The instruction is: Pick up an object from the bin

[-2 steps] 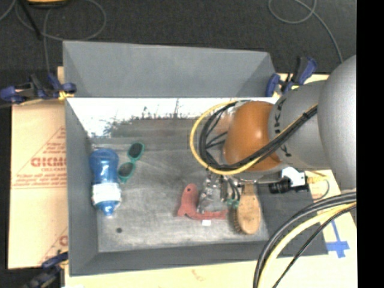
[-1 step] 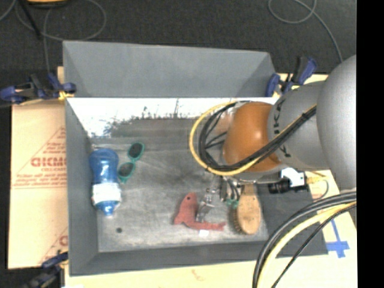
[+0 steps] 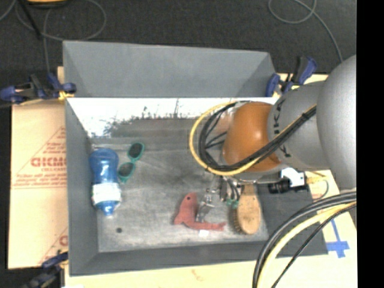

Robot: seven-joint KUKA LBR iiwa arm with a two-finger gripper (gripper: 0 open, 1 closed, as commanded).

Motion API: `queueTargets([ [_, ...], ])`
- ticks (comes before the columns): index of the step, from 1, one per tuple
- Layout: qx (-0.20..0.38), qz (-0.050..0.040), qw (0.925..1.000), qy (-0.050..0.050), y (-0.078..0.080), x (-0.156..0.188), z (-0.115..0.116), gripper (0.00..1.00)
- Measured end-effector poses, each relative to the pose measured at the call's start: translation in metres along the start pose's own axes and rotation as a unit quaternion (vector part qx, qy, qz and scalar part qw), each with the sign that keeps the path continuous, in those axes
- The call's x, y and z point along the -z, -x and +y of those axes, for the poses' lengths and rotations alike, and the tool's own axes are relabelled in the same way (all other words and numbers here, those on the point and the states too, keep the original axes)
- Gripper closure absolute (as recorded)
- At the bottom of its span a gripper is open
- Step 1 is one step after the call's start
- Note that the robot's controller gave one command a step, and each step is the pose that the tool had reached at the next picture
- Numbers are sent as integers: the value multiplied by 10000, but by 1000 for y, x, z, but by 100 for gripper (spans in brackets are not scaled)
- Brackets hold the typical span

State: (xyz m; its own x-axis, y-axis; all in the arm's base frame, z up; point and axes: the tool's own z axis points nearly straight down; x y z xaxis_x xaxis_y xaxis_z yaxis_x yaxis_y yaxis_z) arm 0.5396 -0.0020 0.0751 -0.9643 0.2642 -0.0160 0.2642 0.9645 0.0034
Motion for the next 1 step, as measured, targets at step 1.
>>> queueTargets([
  [1,-375,-20,9993,4,-23,1,6,0],
])
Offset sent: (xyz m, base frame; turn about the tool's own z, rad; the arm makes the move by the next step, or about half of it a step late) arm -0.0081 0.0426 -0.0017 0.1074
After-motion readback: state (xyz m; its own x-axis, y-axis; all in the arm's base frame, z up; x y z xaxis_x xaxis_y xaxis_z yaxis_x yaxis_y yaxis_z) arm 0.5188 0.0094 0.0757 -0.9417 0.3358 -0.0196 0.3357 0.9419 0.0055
